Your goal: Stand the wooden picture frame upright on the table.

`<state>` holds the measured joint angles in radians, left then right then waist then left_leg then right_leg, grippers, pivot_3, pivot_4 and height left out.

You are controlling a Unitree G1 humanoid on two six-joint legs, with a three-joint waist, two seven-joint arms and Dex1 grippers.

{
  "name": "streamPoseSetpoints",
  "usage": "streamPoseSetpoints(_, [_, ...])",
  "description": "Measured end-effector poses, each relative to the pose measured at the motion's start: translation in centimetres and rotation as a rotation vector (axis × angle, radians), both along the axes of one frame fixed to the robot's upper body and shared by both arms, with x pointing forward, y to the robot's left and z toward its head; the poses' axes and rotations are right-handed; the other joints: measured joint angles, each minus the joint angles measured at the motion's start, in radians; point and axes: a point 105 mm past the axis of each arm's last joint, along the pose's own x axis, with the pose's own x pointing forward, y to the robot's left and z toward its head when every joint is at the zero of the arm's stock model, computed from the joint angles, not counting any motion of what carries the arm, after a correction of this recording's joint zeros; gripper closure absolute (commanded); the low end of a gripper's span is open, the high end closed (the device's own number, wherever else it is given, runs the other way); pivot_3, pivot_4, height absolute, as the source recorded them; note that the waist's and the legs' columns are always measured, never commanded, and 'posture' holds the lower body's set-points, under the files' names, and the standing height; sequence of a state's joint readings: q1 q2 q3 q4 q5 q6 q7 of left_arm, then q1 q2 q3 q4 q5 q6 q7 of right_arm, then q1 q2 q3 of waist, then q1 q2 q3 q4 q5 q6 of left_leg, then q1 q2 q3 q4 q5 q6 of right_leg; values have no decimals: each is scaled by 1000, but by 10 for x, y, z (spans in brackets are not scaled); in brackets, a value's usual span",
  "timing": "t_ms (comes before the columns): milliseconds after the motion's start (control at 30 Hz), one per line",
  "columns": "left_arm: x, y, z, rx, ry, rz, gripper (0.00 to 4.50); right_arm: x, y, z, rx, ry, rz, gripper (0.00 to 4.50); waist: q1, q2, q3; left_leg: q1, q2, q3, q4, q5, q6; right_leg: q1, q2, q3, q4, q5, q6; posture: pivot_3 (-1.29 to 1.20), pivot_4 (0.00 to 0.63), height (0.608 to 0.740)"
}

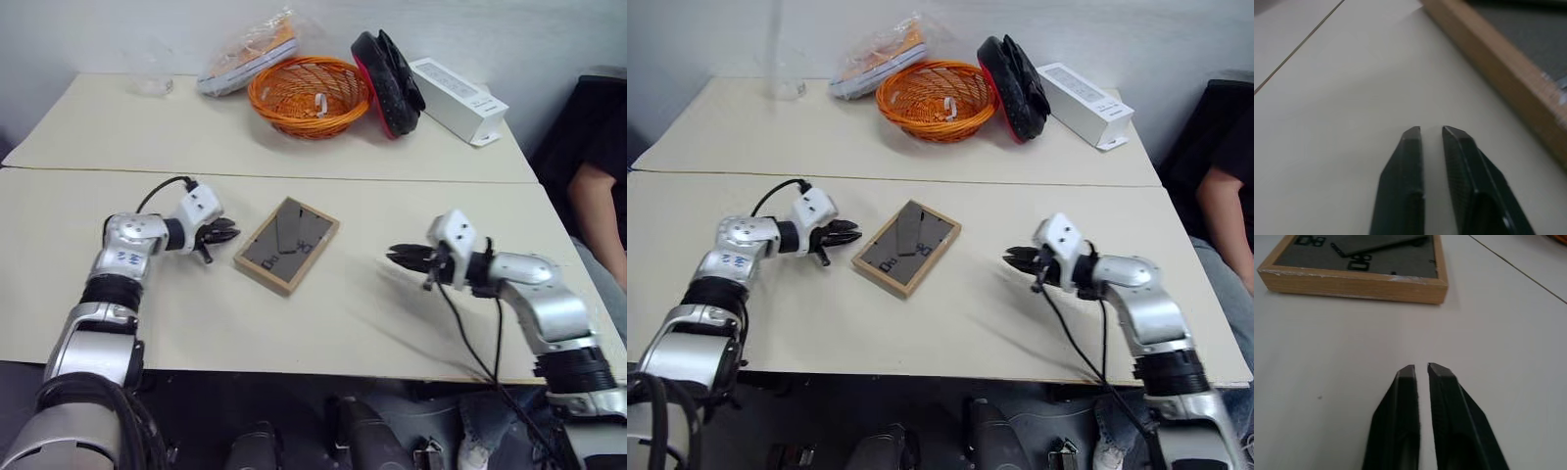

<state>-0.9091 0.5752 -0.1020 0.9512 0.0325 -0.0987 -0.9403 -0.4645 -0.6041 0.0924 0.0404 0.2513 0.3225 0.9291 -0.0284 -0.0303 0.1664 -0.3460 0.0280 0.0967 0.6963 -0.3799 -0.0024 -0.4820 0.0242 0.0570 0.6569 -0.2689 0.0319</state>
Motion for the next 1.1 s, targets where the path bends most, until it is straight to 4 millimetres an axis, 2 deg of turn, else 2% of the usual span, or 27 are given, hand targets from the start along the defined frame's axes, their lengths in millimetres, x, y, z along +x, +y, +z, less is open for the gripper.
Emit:
streamPoseSetpoints(133, [-14, -25, -7, -74, 90, -133, 4442, 9, 9, -4, -28, -6, -23, 4500, -2, 0, 0, 0, -1, 0, 2, 0, 1, 1, 0, 1, 2, 0, 0, 0, 150, 740])
streamPoseSetpoints(267, [-42, -51, -16, -126, 176, -270, 4442, 19, 16, -10, -66, -14, -48, 4500, -12, 0, 0, 0, 0, 0, 1, 0, 0, 0, 0, 1, 6, 0, 0, 0, 150, 740])
streamPoseSetpoints(400, [-56, -58, -21, -180, 247, -246, 4442, 23, 16, -19, -125, -21, -58, 4500, -12, 0, 0, 0, 0, -1, 3, 0, 0, 0, 0, 1, 5, 0, 0, 0, 150, 740])
streamPoseSetpoints(500, [-58, -54, -19, -294, 369, -131, 3822, 25, 13, -17, -177, -52, -60, 4500, -14, 0, 0, 1, 0, -1, 3, -1, 1, 1, 0, 1, 5, 0, 0, 0, 150, 740])
streamPoseSetpoints(567, [-61, -52, -17, -372, 463, -78, 3203, 27, 10, -15, -206, -72, -62, 4500, -15, 0, 0, 0, 0, -1, 3, -1, 1, 1, 0, 1, 5, 0, 0, 0, 150, 740])
streamPoseSetpoints(600, [-63, -51, -15, -439, 548, -41, 2791, 27, 9, -16, -231, -78, -54, 4500, -16, 0, 0, 1, 0, -1, 3, -1, 1, 1, 0, 1, 5, 0, 0, 0, 150, 740])
streamPoseSetpoints(700, [-71, -45, -9, -581, 767, 51, 1937, 23, 9, -20, -287, -73, -11, 4500, -21, 0, 0, 0, 0, -2, 3, -1, 1, 1, 0, 0, 5, 0, 0, 0, 150, 740])
streamPoseSetpoints(900, [-76, -50, -2, -647, 912, 98, 240, 17, 19, -21, -366, -99, 64, 4500, -26, 0, 0, 4, 0, -2, 2, 0, -1, 4, 0, 0, 5, 0, 0, 0, 150, 740])
streamPoseSetpoints(933, [-76, -52, -2, -648, 922, 95, 51, 16, 20, -22, -373, -101, 70, 4500, -26, 0, 0, 5, 0, -2, 2, 0, -1, 5, 0, 0, 5, 0, 0, 0, 150, 740])
streamPoseSetpoints(1100, [-78, -70, -5, -622, 940, 71, 51, 15, 30, -24, -385, -112, 97, 4500, -25, 1, -3, 10, 0, -2, 1, 0, -1, 9, 0, 1, 4, 0, 0, 0, 150, 740])
